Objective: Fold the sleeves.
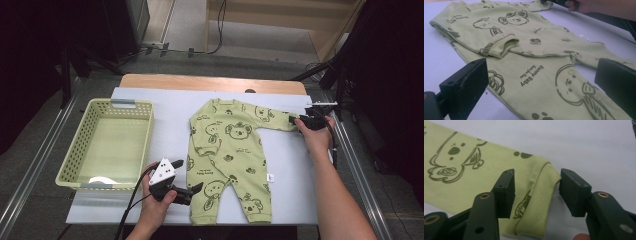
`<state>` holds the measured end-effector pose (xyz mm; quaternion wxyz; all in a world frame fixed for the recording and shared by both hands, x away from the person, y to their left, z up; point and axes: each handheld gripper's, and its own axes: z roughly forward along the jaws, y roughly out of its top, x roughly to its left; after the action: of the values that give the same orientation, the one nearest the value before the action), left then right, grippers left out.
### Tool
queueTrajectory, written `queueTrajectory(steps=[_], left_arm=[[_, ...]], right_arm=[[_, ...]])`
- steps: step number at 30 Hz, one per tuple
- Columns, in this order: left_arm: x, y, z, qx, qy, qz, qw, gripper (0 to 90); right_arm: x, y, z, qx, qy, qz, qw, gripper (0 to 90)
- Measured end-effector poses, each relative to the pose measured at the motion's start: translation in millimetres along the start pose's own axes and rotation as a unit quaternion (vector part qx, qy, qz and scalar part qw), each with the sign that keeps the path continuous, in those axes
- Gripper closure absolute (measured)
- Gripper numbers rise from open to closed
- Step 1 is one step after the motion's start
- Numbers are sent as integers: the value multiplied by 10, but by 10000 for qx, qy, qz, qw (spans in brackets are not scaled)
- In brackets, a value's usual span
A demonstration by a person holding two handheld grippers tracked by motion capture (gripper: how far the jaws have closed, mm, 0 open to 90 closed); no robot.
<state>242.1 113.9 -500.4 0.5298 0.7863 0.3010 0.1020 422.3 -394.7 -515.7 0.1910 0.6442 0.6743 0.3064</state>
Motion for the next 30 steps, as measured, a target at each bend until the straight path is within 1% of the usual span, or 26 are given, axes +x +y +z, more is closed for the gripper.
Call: queueTrajectory(steps=[2, 4, 7, 9, 12, 15, 18, 19, 21, 24, 26, 30], left_arm=[[3, 0, 2, 5, -15, -1, 10000, 0], [2, 0, 3, 11, -22, 7, 10000, 0], [-1, 0, 6, 15, -30, 17, 10000, 0], [0, 0, 4, 11, -30, 11, 10000, 0], [0, 0, -1, 5, -29, 6, 10000, 0], [-2, -2, -2, -16, -36, 2, 10000, 0], [-4, -1, -2, 4, -30, 11, 10000, 0], [-3, -1, -2, 5, -37, 14, 10000, 0], [-1, -1, -1, -3, -40, 4, 10000, 0], [-3, 0, -1, 10, -44, 17, 10000, 0], [-7, -1, 3, 1, -45, 42, 10000, 0], [-7, -1, 3, 0, -50, 38, 10000, 0]], right_arm=[[-21, -8, 21, 16, -21, 67, 10000, 508], [-28, -9, 26, -9, -62, 83, 9999, 549], [-26, -8, 25, 16, -137, -23, 9999, 645], [-30, -6, 20, 47, -107, -71, 9999, 726], [-29, 14, 9, 138, -48, -99, 9998, 786], [-13, 40, -6, 135, -108, -143, 9997, 797], [-26, 73, -40, 31, -63, -40, 10000, 798], [-32, 84, -52, 10, -65, -46, 10000, 798], [-27, 109, -73, -6, -131, -105, 9999, 801], [-5, 146, -117, -77, -176, -95, 9998, 801], [13, 157, -142, -138, -169, -77, 9997, 801], [50, 154, -175, -162, -57, -121, 9998, 801]])
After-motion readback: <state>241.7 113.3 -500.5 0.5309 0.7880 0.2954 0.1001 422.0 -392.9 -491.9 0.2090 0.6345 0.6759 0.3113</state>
